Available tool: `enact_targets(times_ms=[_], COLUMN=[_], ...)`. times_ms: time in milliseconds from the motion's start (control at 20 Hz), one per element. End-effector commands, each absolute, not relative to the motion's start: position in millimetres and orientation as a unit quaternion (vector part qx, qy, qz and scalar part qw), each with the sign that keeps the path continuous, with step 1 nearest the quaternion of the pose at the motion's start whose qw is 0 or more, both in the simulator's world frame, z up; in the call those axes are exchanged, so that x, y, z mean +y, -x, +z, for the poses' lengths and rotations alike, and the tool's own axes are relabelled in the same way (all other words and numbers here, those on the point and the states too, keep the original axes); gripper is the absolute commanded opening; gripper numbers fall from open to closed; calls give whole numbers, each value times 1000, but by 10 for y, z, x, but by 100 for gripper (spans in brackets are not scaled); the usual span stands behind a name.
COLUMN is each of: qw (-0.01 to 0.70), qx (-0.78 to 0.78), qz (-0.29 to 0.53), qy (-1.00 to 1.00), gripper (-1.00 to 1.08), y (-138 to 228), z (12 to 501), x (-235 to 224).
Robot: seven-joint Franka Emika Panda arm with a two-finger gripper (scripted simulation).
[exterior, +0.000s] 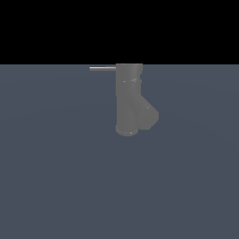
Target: Turn on the faucet by rotating a designated handle.
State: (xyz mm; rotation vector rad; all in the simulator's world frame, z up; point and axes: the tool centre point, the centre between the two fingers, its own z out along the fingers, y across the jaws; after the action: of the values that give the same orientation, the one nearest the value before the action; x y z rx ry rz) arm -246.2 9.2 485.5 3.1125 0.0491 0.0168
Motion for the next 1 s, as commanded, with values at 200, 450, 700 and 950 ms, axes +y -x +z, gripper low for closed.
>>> enact_targets(times_ms=[200,450,700,950], qw=[17,25,25,18], qx=[14,11,10,-5], qz=[6,8,8,8], qy=[-1000,-1000,-1000,-1000], gripper=[-100,-100,-100,-100], y=[2430,2375,2370,2285], z=[4871,4907,4906,4901], x=[58,-22,-18,-5])
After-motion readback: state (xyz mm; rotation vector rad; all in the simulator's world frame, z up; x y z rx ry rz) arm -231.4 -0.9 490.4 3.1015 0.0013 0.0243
